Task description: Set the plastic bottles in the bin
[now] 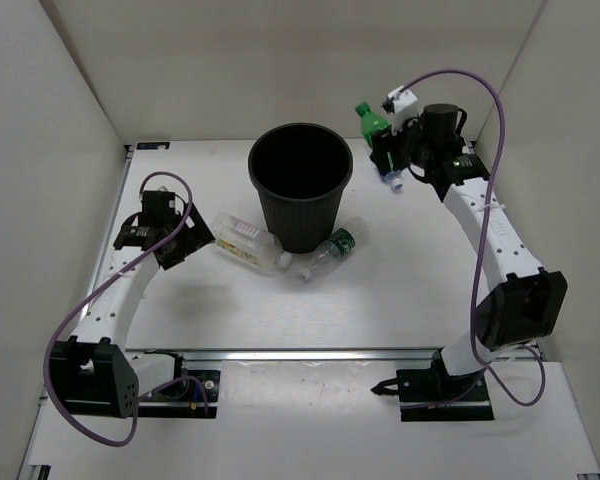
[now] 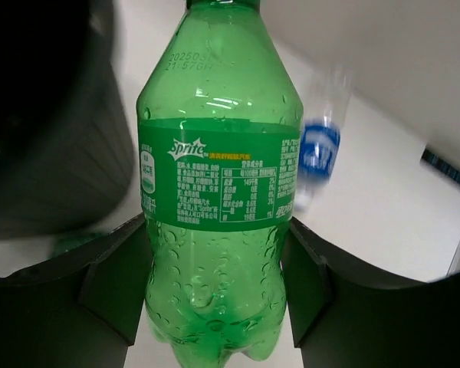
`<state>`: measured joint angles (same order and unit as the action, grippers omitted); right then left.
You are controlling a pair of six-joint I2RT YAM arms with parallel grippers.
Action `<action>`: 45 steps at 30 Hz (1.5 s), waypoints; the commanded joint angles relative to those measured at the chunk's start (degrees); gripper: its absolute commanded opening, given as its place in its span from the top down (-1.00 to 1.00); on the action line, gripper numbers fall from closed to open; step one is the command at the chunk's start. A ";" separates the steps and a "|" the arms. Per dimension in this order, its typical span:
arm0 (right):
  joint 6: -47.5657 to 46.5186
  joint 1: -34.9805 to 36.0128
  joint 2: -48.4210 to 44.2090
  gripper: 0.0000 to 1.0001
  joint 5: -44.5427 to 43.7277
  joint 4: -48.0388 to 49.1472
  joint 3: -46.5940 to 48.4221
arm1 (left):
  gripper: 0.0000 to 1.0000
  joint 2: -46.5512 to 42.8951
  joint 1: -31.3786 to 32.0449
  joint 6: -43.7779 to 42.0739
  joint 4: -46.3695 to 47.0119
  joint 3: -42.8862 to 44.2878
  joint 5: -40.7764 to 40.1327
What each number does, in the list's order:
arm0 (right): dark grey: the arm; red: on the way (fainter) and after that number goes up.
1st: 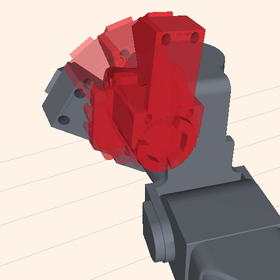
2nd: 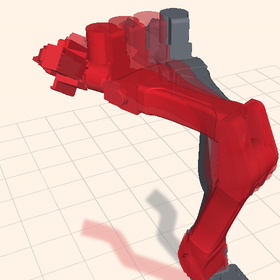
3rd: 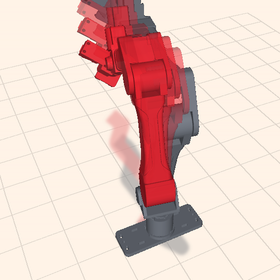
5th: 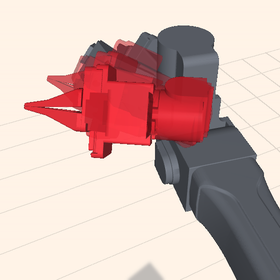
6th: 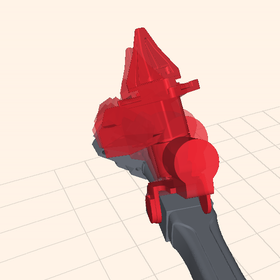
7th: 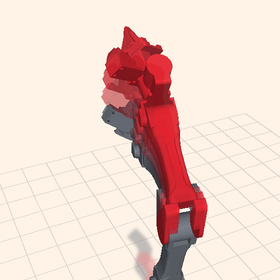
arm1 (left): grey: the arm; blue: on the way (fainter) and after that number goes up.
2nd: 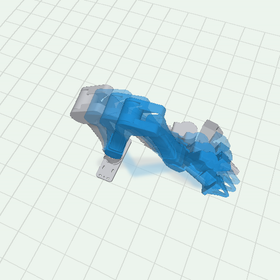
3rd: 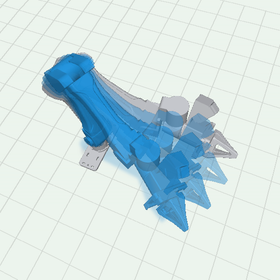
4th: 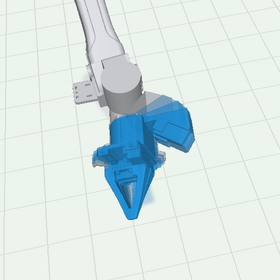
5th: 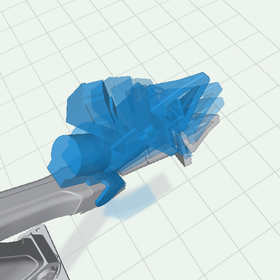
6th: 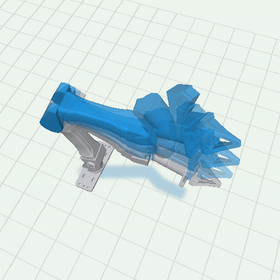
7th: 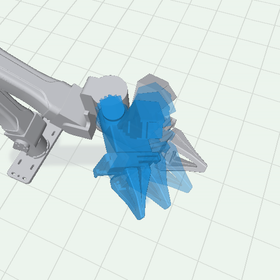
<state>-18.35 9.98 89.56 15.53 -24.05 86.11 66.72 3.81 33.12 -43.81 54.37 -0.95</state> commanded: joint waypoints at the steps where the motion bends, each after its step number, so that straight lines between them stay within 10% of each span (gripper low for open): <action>1: 4.80 4.51 -1.32 -0.09 -0.68 1.21 7.74 | -0.97 1.92 0.40 2.38 2.86 3.37 0.69; 13: 13.86 14.54 5.00 -0.21 7.05 6.57 14.17 | -0.97 2.36 1.02 5.46 6.81 1.88 1.30; 18: 11.76 16.21 4.05 -1.00 8.03 8.05 12.60 | -0.98 2.63 2.42 7.56 7.69 1.44 -0.35; 45: 17.91 -1.19 -25.83 -0.98 -9.02 7.97 -10.52 | -0.97 30.75 10.95 24.88 5.58 21.47 -16.27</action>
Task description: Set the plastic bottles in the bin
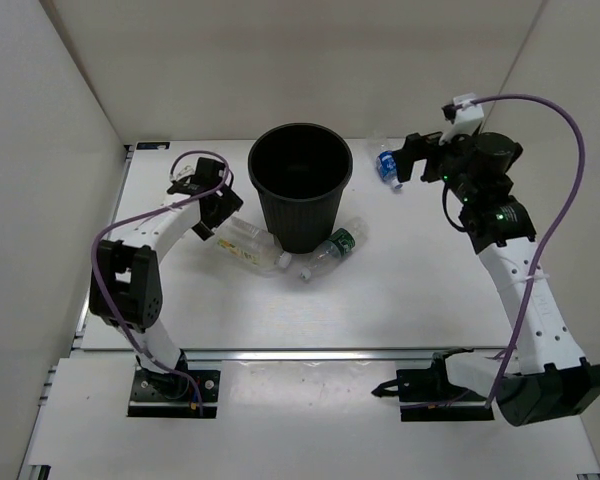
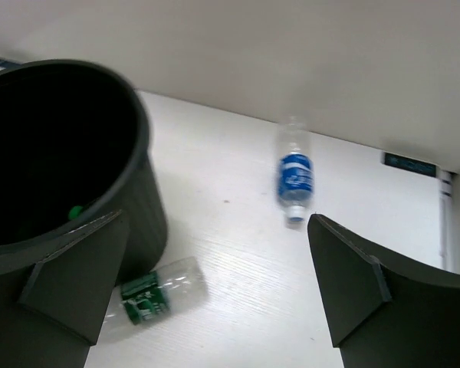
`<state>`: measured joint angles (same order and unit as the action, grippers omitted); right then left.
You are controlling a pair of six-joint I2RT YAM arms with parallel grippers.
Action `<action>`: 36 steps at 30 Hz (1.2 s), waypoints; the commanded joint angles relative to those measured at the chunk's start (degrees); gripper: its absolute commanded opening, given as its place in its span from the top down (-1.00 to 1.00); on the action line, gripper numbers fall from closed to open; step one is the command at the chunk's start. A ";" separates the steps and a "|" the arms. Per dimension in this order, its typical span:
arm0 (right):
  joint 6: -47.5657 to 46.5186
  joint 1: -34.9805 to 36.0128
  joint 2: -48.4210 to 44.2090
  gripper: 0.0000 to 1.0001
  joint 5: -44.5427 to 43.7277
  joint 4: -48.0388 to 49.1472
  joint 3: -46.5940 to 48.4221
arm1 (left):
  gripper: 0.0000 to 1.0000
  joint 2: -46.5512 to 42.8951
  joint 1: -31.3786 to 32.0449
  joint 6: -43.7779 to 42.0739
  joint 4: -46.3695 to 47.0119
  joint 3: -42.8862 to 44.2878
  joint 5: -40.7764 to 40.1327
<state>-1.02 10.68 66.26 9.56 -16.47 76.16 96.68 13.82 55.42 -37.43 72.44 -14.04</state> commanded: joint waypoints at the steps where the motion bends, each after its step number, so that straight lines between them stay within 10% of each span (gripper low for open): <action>1: 0.84 -2.85 -2.97 -0.98 -3.49 0.04 -1.36 | -0.97 2.18 1.03 2.85 -1.59 3.67 -3.27; 22: 2.07 -9.18 -9.74 -0.98 -6.58 -3.48 -6.64 | -0.97 12.12 4.11 0.83 -5.72 8.15 -6.78; 29: 1.90 -9.97 -11.33 -0.98 -7.63 -2.43 -8.13 | -0.27 6.16 3.84 0.92 -3.96 2.62 -9.25; 36: 1.72 -8.49 -12.20 -0.99 -8.60 -2.78 -8.40 | -0.21 -2.53 2.00 -1.36 -4.93 2.34 -11.97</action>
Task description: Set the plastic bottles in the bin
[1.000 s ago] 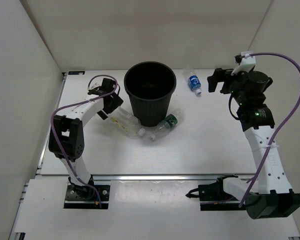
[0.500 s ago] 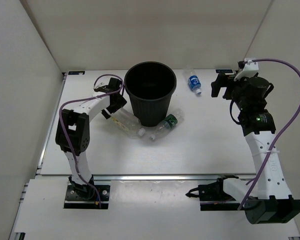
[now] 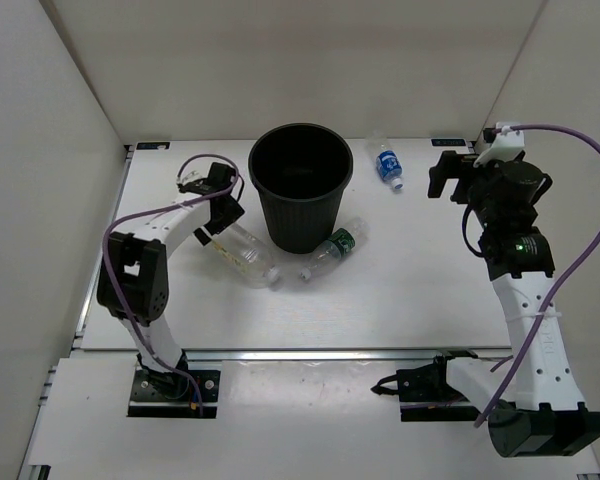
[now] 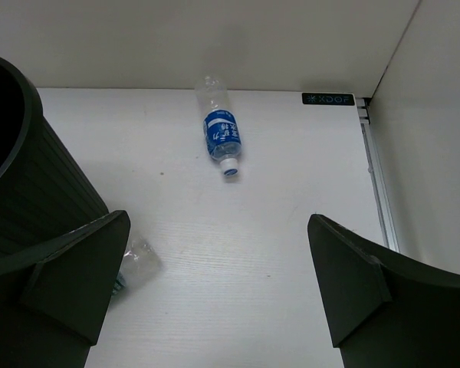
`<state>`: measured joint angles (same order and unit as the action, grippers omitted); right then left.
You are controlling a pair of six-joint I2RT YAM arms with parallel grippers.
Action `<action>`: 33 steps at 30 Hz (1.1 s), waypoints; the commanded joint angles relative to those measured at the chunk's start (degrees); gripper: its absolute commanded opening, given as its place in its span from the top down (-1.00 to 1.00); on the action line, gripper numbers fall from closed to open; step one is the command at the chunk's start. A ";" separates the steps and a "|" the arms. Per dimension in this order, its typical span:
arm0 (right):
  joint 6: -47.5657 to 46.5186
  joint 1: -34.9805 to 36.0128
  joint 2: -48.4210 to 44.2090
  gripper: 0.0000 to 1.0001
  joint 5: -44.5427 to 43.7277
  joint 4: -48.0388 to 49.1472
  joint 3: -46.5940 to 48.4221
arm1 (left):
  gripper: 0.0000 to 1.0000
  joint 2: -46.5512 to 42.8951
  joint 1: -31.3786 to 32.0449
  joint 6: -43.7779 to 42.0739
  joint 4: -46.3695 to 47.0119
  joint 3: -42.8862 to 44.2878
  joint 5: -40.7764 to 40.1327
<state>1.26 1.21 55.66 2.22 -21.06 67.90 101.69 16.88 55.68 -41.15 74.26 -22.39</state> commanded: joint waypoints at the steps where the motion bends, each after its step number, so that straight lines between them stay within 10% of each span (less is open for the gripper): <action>1: -0.73 0.72 -1.78 -0.98 -1.77 1.90 0.04 | -0.23 -8.52 -1.67 -2.15 -1.48 1.32 -3.97; 13: -2.92 2.30 -4.59 -0.98 -3.54 3.21 -0.66 | -0.05 -26.98 -3.27 -13.83 -3.77 13.17 -16.62; 33: -3.20 6.35 -8.20 -0.98 -5.91 5.85 -2.59 | -0.02 -20.22 17.02 -36.51 15.03 39.91 -29.47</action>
<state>-1.74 7.44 48.56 -2.37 -18.37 65.56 79.96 30.06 24.58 -32.49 112.51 -50.70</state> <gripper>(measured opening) 0.993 0.936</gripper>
